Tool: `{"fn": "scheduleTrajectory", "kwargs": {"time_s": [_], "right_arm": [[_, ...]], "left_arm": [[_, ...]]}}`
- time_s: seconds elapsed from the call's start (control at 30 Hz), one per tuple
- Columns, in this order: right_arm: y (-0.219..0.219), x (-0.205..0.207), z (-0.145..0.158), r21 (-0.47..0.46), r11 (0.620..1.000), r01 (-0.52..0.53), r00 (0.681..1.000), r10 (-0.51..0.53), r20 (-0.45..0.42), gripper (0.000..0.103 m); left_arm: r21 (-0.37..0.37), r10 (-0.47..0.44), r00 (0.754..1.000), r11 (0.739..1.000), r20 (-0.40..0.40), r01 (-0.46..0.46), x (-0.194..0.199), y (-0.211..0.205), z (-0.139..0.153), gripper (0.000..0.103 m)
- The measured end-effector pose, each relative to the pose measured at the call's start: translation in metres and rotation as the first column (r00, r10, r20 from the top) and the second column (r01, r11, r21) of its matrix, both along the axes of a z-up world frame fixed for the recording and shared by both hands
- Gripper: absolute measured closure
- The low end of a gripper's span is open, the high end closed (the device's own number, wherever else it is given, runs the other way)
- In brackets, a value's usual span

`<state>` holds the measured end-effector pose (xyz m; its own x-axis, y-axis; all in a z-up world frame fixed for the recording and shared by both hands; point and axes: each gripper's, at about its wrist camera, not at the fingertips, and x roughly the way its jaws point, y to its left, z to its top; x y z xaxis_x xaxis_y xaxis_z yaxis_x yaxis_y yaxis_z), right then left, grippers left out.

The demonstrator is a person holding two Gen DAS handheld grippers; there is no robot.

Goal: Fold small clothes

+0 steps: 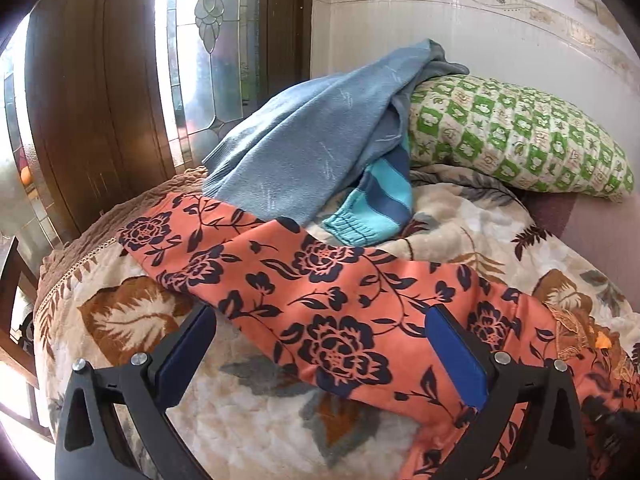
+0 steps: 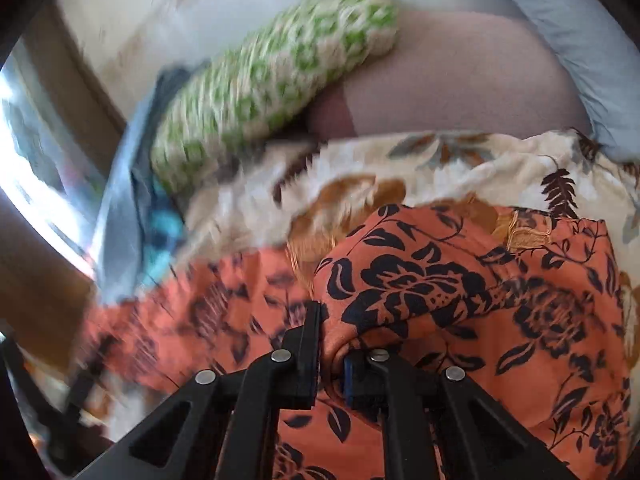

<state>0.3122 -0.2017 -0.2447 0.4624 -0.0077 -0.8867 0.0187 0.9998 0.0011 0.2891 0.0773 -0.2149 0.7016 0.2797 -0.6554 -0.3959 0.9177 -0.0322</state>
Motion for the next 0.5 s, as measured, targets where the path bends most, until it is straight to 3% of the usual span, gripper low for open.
{"fn": "scheduleTrajectory", "kwargs": {"time_s": [0.03, 0.07, 0.13, 0.17, 0.23, 0.27, 0.3, 0.37, 0.43, 0.5], "right_arm": [[0.03, 0.0, -0.022, -0.183, 0.979, -0.088, 0.995, 0.077, -0.066, 0.092], [0.05, -0.004, -0.039, -0.332, 0.931, -0.151, 0.987, 0.124, -0.101, 0.091], [0.07, -0.023, -0.052, -0.521, 0.826, -0.215, 0.976, 0.197, -0.09, 0.089], [0.072, -0.028, -0.051, -0.533, 0.814, -0.23, 0.972, 0.216, -0.09, 0.087], [0.064, -0.035, -0.04, -0.461, 0.855, -0.235, 0.971, 0.231, -0.068, 0.08], [0.061, -0.038, -0.032, -0.434, 0.866, -0.251, 0.966, 0.254, -0.05, 0.07], [0.062, -0.044, -0.025, -0.429, 0.86, -0.278, 0.956, 0.292, -0.035, 0.049], [0.068, -0.053, -0.015, -0.496, 0.809, -0.315, 0.928, 0.371, 0.017, 0.022], [0.081, -0.052, -0.007, -0.559, 0.758, -0.337, 0.905, 0.425, 0.031, 0.022], [0.098, -0.05, 0.003, -0.584, 0.731, -0.353, 0.886, 0.462, 0.043, 0.022]], "left_arm": [[0.006, 0.007, 1.0, 1.0, -0.011, -0.007, 0.0, 0.004, -0.001, 0.0], [0.007, 0.011, 1.0, 1.0, -0.023, -0.011, 0.002, 0.007, -0.003, 0.0], [0.001, 0.014, 0.999, 1.0, -0.038, -0.014, 0.003, 0.013, -0.005, 0.0], [-0.001, 0.013, 0.999, 1.0, -0.044, -0.013, 0.005, 0.014, -0.006, 0.0], [-0.001, 0.013, 0.999, 1.0, -0.052, -0.013, 0.007, 0.019, -0.006, 0.0], [-0.003, 0.016, 0.998, 1.0, -0.055, -0.016, 0.008, 0.02, -0.006, 0.0], [-0.013, 0.018, 0.998, 1.0, -0.06, -0.019, 0.008, 0.022, -0.007, 0.0], [-0.058, 0.019, 0.998, 0.998, -0.066, -0.023, 0.01, 0.027, -0.007, 0.0], [-0.088, 0.027, 0.997, 0.996, -0.069, -0.033, 0.009, 0.03, -0.008, 0.0], [-0.11, 0.027, 0.997, 0.993, -0.079, -0.036, 0.01, 0.034, -0.009, 0.0]]}}
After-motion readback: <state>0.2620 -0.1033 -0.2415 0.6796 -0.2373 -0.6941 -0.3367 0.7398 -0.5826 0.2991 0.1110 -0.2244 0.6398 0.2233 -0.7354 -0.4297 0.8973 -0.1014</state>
